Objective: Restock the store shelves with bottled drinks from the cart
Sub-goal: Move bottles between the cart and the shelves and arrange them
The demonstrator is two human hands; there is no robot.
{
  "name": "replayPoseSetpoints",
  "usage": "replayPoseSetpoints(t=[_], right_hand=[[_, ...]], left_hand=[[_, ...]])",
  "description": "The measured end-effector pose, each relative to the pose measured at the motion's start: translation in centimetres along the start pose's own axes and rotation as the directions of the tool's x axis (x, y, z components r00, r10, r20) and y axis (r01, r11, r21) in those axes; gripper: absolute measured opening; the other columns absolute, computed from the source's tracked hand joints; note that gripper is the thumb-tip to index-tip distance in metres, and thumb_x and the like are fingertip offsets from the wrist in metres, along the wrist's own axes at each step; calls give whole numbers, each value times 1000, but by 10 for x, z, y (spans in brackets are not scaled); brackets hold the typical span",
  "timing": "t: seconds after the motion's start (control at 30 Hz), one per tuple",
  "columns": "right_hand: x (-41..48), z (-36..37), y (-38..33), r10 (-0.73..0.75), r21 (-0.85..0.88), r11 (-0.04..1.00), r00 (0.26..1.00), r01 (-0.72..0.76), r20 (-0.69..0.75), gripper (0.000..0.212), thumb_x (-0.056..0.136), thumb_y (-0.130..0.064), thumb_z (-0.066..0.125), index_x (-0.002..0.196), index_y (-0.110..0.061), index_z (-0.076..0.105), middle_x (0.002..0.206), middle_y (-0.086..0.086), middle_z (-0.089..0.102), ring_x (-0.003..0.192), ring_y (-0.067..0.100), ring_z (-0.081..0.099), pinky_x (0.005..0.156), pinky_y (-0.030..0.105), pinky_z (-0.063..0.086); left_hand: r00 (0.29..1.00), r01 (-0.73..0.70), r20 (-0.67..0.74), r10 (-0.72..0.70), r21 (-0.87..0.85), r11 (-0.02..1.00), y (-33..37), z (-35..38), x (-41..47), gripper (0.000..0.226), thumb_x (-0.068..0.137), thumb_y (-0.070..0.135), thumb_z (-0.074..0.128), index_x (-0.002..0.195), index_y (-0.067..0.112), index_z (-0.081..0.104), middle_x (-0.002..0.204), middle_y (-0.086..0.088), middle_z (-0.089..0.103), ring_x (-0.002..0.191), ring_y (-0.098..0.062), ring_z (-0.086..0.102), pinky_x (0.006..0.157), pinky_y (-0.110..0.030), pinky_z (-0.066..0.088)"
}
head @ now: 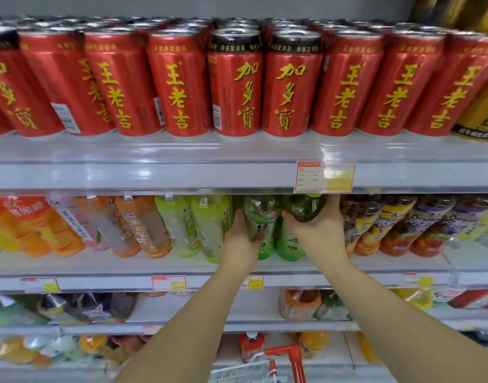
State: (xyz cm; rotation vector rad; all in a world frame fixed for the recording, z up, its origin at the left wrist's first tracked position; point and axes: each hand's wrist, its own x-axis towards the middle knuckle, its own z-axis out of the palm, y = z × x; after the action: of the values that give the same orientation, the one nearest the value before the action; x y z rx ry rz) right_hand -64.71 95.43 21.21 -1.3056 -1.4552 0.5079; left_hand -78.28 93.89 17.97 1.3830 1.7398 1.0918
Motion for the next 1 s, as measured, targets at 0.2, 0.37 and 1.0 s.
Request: replayPoseSetpoints(t=[0.2, 0.37, 1.0], right_hand=[[2, -3, 2, 51, 10, 999, 998, -51, 42, 78, 64, -14, 82, 127, -12, 37, 113, -7, 55, 107, 10, 53, 81, 0, 34], [-24, -5, 27, 155, -30, 988, 979, -152, 130, 77, 70, -13, 80, 133, -10, 35, 114, 1, 57, 105, 16, 55, 86, 22, 42], [-207, 29, 58, 182, -179, 976, 920, -125, 347, 34, 89, -11, 57, 122, -15, 54, 112, -3, 56, 103, 17, 57, 93, 34, 47]], left_hand=[[999, 41, 8, -42, 91, 995, 12, 14, 27, 52, 87, 30, 64, 129, 13, 38, 129, -15, 46, 113, -31, 51, 86, -33, 42], [992, 129, -23, -127, 133, 983, 22, 24, 45, 48, 93, 25, 55, 136, 18, 35, 137, -12, 41, 121, -31, 47, 98, -42, 40], [959, 280, 11, -282, 61, 958, -198, -66, -179, 25, 92, 6, 53, 110, 22, 60, 93, 2, 66, 84, -16, 64, 75, -29, 49]])
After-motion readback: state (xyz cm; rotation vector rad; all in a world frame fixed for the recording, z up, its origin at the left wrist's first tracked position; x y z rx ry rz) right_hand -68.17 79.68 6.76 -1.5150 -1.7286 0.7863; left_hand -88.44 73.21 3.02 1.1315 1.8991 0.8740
